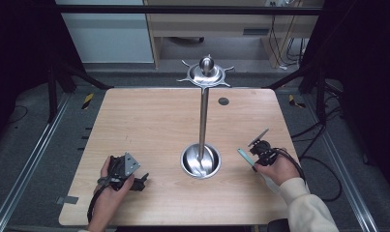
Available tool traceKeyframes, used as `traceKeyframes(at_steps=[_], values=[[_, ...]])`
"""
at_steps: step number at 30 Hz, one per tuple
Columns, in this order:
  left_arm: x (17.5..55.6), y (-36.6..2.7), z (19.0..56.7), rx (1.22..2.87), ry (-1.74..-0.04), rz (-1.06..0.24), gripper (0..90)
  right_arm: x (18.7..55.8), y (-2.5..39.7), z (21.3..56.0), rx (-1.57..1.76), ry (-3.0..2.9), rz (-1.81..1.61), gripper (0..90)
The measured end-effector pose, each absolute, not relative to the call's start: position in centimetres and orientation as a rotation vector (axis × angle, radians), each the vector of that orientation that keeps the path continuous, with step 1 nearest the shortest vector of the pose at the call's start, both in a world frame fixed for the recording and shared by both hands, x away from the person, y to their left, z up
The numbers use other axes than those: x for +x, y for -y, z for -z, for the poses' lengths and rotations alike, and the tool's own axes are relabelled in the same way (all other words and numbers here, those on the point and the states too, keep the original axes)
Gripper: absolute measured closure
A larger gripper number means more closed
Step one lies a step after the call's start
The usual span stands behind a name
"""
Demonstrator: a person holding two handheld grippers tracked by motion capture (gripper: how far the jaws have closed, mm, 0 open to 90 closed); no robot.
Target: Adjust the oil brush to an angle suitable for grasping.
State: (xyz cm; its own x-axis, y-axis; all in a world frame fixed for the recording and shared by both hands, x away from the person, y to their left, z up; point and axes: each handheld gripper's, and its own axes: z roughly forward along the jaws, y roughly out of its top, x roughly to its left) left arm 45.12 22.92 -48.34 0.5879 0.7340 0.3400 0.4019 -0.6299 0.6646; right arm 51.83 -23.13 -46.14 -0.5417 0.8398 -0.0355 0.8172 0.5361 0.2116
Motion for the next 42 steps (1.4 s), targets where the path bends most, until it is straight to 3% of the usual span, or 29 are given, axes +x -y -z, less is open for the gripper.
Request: traceKeyframes(at_steps=[14,26,42], values=[[45.1,-22.8,48.3,2.292,-0.896,-0.828,3.1,52.0,23.6,46.4,1.444,-2.668,-0.223,80.5],[45.1,-22.9,48.3,2.290,-0.899,-0.829,3.1,52.0,23.9,46.1,1.457,-2.670,-0.279,82.3],[45.1,-23.1,48.3,2.268,-0.915,-0.832,3.1,51.4,25.0,36.1,1.422,-2.390,-0.883,82.3]])
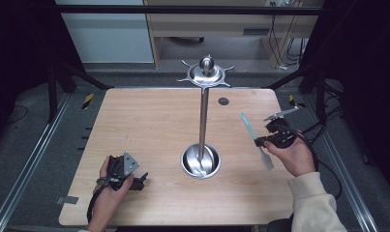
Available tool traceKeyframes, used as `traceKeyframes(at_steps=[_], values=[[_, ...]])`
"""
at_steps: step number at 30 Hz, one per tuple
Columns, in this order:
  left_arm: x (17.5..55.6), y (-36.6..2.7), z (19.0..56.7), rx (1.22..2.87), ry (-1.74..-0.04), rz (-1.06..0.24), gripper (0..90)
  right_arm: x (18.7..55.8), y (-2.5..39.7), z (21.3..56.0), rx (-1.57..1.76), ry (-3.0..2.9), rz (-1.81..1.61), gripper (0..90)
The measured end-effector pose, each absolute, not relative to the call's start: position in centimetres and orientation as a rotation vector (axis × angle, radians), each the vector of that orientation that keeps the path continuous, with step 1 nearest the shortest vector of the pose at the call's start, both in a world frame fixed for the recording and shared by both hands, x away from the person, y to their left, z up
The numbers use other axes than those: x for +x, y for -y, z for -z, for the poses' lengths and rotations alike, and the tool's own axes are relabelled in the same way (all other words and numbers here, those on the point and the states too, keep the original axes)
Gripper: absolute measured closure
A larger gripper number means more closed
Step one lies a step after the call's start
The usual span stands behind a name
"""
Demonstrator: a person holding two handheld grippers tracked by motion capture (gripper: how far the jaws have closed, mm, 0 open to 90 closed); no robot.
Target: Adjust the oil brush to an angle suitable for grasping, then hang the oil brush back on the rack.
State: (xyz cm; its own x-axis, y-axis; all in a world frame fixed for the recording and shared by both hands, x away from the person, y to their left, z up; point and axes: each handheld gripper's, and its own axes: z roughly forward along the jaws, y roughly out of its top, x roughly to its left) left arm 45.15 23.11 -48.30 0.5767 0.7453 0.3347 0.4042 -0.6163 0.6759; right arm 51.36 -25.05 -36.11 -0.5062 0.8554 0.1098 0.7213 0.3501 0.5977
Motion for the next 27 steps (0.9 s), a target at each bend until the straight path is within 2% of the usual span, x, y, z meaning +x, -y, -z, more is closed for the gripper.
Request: traceKeyframes(at_steps=[13,27], values=[[45.2,-23.5,48.2,2.267,-0.928,-0.832,3.1,51.2,25.6,35.5,1.417,-2.221,-1.064,82.3],[45.3,-23.3,48.0,2.265,-0.916,-0.833,3.1,47.9,26.7,32.5,1.315,-2.095,-1.279,82.4]])
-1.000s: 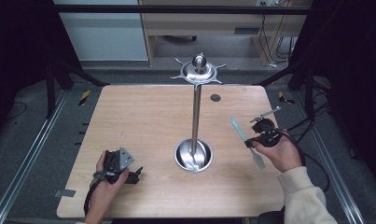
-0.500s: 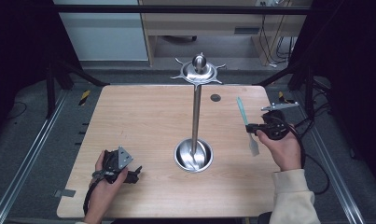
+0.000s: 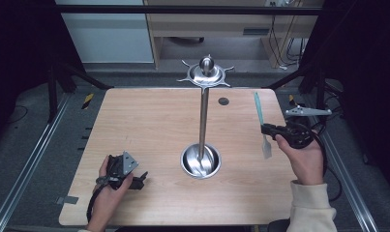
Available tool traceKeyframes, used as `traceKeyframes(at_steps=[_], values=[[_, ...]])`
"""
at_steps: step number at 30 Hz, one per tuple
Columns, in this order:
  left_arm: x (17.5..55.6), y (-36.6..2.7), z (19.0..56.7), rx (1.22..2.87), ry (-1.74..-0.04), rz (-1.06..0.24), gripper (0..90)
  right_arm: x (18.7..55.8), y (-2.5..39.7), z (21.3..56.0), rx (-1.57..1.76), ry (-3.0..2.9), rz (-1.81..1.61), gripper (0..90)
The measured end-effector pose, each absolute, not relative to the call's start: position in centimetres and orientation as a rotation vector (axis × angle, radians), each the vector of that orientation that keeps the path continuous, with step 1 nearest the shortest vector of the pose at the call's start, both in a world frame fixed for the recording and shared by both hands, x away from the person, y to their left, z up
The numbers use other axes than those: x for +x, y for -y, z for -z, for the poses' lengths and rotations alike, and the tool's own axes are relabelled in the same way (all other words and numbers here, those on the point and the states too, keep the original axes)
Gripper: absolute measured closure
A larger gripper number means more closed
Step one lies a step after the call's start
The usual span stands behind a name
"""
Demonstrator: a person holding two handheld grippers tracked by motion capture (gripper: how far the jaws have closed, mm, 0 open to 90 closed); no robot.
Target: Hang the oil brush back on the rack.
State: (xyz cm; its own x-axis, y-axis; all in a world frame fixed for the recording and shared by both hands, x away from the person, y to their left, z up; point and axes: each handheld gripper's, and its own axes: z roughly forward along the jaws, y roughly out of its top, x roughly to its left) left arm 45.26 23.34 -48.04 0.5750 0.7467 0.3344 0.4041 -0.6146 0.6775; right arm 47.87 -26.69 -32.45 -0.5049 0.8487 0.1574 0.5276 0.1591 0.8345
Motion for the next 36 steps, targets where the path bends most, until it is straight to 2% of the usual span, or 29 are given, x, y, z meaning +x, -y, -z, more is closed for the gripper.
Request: traceKeyframes(at_steps=[15,36], values=[[45.3,-23.3,48.1,2.267,-0.916,-0.831,3.1,45.4,27.1,30.2,1.196,-2.009,-1.458,82.3],[45.3,-23.2,48.1,2.270,-0.911,-0.828,3.1,42.9,24.4,27.9,0.982,-1.982,-1.607,82.3]])
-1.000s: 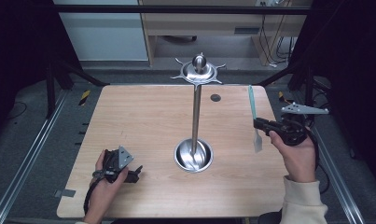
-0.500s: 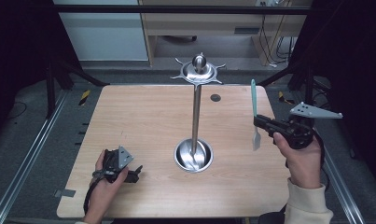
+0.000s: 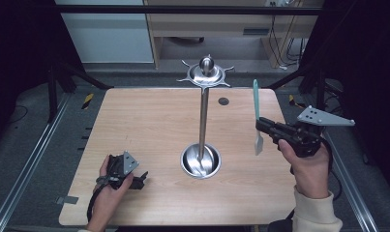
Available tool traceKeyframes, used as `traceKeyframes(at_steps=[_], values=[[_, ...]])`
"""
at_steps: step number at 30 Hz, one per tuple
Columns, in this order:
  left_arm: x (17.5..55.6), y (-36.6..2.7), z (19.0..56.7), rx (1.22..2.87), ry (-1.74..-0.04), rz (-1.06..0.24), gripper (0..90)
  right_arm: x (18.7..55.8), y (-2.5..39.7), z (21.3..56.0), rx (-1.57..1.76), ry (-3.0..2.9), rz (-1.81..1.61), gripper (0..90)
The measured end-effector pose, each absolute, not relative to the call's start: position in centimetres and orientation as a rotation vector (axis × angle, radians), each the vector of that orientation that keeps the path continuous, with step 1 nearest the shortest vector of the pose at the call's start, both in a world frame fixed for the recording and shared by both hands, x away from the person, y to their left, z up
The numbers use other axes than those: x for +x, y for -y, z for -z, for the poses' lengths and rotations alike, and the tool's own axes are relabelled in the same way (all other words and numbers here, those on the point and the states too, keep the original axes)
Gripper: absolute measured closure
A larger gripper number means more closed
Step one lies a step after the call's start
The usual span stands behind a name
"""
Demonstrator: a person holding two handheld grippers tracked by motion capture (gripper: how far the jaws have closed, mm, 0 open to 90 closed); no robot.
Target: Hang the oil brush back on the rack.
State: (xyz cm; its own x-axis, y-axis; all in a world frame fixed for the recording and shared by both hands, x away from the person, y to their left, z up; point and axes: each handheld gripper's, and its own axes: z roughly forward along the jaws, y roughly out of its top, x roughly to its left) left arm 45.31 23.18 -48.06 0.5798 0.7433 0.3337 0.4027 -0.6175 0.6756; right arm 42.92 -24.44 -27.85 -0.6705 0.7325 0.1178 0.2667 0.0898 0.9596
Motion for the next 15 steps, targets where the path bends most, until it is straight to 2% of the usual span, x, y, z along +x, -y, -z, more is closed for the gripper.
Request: traceKeyframes(at_steps=[15], values=[[45.3,-23.2,48.1,2.269,-0.910,-0.829,3.1,42.2,22.5,27.2,0.849,-2.004,-1.666,82.3]])
